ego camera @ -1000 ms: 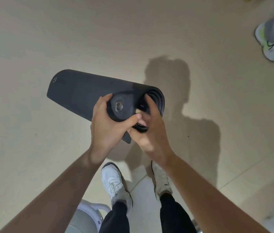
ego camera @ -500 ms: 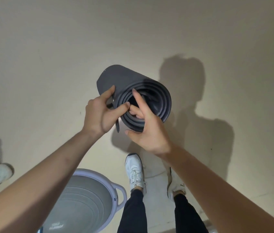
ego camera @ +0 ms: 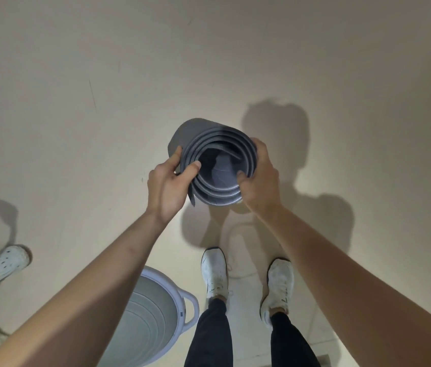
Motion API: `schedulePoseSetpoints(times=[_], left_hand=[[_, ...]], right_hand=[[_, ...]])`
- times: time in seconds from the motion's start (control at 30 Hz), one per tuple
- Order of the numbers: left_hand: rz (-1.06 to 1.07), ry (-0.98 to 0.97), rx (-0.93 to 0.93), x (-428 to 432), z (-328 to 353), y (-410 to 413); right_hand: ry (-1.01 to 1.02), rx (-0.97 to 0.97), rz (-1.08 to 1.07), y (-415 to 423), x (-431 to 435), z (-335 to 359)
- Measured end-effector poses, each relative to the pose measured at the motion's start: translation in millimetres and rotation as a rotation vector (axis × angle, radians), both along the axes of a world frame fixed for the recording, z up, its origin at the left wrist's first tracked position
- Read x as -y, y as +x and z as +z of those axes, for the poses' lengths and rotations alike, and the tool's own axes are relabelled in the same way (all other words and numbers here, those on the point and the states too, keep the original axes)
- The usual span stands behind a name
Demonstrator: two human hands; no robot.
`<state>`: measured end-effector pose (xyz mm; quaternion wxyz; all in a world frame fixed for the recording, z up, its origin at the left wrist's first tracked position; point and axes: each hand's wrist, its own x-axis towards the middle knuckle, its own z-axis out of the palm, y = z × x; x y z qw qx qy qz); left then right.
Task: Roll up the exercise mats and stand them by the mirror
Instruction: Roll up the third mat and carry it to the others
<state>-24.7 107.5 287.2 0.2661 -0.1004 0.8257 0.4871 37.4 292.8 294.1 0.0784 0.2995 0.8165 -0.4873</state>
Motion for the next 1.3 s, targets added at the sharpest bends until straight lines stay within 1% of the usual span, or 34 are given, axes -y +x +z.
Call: schedulePoseSetpoints(times=[0.07,0.2,0.27,0.3,0.37,0.4,0.5,0.57,0.7,0.8,0.9,1.0,1.1,1.2,1.3], left_hand=[[-0.035,-0.018,-0.019,0.7,18.4,-0.3],[-0.142,-0.046,-0.096,4.6,55.6,14.3],[-0.144,-0.051,-0.066,7.0,58.6,32.0],[-0.149,-0.056,-0.038,7.1,56.3,42.6],[-0.208,-0.073,-0.01,4.0,49.1,66.9],[-0.246,-0.076,-0.016,-0.2,47.2,78.3],[-0.271,-0.091,-0.04,-15.9,46.8,96.0],[-0.278,-0.144,-0.033,-22.9,46.4,98.4],[-0.336,-0.195,0.002,-34.5,48.2,103.2],[-0.412,-0.221,0.032,-50.0,50.3,113.2],[-0.486,-0.286,0.07,-76.8,60.8,135.3],[-0.615,-0.328,0.098,-106.5,81.4,154.2],[-0.752,-0.298,0.155,-139.1,105.8,170.7],[-0.844,-0.255,0.202,-182.0,136.6,197.6],[-0.915,-0.231,0.231,-237.2,174.6,237.5]], right_hand=[[0.006,0.022,-0.02,1.0,2.0,20.6],[0.012,-0.018,-0.02,28.5,6.8,60.1],[0.032,0.057,0.019,46.9,10.2,65.2],[0.032,0.126,0.047,55.1,10.7,62.9],[0.025,0.279,0.082,69.8,7.3,54.2],[0.033,0.32,0.086,76.2,3.3,49.8],[0.087,0.304,0.118,85.8,-13.0,43.1],[0.12,0.288,0.154,87.2,-23.4,41.2],[0.087,0.258,0.131,92.6,-38.9,36.8],[0.016,0.288,0.057,110.9,-56.6,39.7],[-0.061,0.299,-0.036,148.3,-75.3,46.7],[-0.176,0.306,-0.208,194.0,-89.3,58.9],[-0.301,0.298,-0.354,243.5,-109.3,85.8],[-0.31,0.211,-0.489,299.3,-141.2,124.8],[-0.287,0.207,-0.562,355.9,-178.4,165.1]])
